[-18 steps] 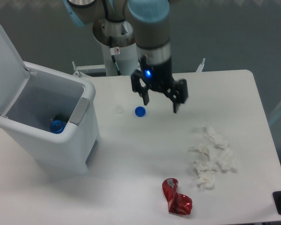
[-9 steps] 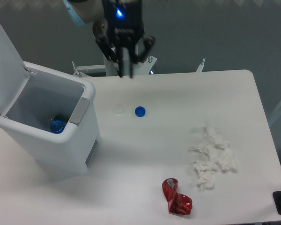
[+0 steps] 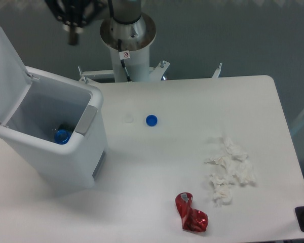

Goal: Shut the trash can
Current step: 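Raise the gripper and move it toward the open trash can lid, then position the gripper behind the raised lid of the trash can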

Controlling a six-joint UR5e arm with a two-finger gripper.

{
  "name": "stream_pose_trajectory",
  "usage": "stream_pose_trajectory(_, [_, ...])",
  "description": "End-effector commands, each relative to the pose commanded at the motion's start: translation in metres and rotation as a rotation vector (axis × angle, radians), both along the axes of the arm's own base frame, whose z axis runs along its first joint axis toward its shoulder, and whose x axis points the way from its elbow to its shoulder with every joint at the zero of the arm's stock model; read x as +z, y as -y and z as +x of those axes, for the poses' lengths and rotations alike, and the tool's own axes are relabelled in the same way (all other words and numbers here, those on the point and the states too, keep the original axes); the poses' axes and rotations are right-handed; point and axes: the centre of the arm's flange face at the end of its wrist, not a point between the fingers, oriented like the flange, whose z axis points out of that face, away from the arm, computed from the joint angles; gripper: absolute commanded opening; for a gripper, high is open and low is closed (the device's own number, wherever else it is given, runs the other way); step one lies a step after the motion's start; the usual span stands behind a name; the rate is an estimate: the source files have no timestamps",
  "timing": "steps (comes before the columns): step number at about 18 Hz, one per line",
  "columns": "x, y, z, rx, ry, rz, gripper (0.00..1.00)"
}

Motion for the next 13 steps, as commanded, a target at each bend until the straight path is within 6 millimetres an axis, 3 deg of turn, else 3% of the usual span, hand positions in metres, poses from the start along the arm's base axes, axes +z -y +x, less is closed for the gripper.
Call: stream_pose_trajectory(13, [0.008, -0.004, 0.059, -0.174, 0.153, 0.03, 0.0])
